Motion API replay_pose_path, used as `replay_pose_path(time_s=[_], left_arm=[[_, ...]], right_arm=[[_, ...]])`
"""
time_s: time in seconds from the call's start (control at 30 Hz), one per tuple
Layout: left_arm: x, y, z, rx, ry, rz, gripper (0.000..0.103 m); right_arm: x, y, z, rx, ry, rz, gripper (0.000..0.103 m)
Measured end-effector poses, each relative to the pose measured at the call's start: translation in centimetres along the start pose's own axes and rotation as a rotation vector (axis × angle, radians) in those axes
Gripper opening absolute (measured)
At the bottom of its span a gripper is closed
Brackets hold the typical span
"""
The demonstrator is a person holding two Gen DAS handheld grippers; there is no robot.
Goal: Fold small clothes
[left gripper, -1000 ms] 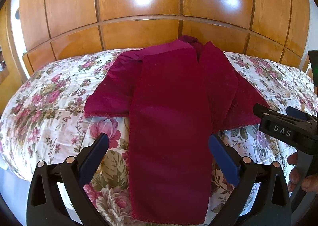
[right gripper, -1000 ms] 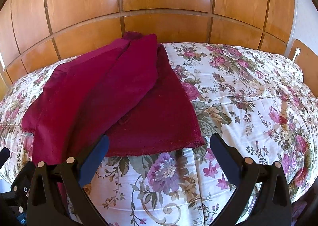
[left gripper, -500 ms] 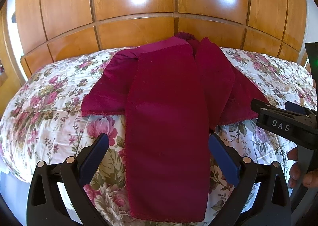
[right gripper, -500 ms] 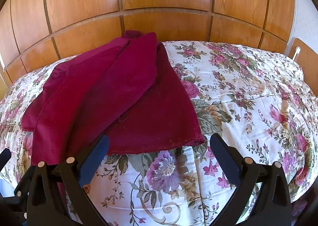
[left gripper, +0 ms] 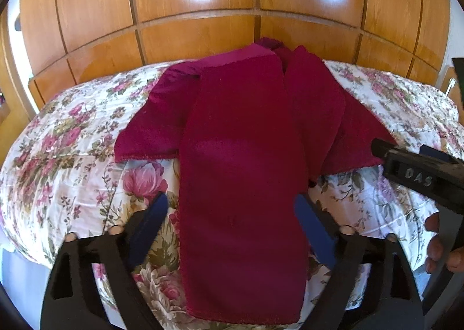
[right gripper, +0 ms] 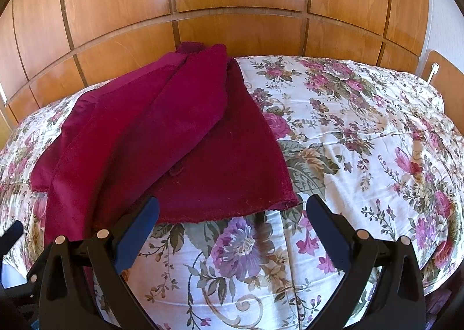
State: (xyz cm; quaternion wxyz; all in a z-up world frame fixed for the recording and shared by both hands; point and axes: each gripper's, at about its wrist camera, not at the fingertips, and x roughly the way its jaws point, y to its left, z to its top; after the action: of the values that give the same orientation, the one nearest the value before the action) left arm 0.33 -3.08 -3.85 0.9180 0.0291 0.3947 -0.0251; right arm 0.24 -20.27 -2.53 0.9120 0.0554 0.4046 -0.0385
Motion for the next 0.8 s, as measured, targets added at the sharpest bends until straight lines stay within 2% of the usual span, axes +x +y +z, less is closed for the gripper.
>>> replay_pose_path(time_s=[0.23, 0.27, 0.33, 0.4, 0.47, 0.5, 0.53, 0.63, 0.7, 0.77, 0.8], left_arm=[[1.5, -0.4, -0.7, 0.037, 0.042, 0.002, 0.078], [1.7, -0.5, -0.8, 0.043, 0.049, -0.001, 0.072], [2.5, -0.6, -1.1, 0.061, 0.082, -0.011, 0.053], [3.1, -0.7, -1.5, 0.073, 0.096, -0.033, 0.044], [2.9, -1.1, -1.8, 0.107, 0.076, -0.05, 0.026], [2.7, -1.3, -1.9, 0.117, 0.069, -0.064, 0.01], [2.4, -1.1, -1.8, 0.113, 0.061, -0.074, 0.005], [1.5, 0.0, -1.0, 0.067, 0.049, -0.141, 0.002], [0.8, 1.5, -0.1, -0.004, 0.042, -0.199, 0.002], [-0.3, 3.6, 1.1, -0.071, 0.008, -0.225, 0.002], [-0.8, 4.6, 1.7, -0.098, -0.011, -0.23, 0.002]], right_arm=[[0.6, -0.3, -0.2, 0.003, 0.013, -0.005, 0.101], [0.7, -0.3, -0.2, 0.003, 0.015, -0.006, 0.101], [0.7, -0.4, -0.2, 0.004, 0.019, -0.008, 0.101], [0.7, -0.4, -0.2, 0.006, 0.019, -0.008, 0.101], [0.6, -0.8, 0.0, 0.015, 0.019, -0.004, 0.101], [0.6, -0.8, 0.1, 0.015, 0.018, 0.003, 0.101], [0.5, -0.8, 0.1, 0.014, 0.016, 0.011, 0.101], [0.2, -1.1, 0.6, 0.019, 0.002, 0.049, 0.101], [0.1, -1.2, 1.1, 0.016, -0.002, 0.08, 0.101], [0.3, -1.0, 1.4, 0.009, 0.002, 0.101, 0.096], [0.5, -0.8, 1.7, 0.003, 0.008, 0.115, 0.087]])
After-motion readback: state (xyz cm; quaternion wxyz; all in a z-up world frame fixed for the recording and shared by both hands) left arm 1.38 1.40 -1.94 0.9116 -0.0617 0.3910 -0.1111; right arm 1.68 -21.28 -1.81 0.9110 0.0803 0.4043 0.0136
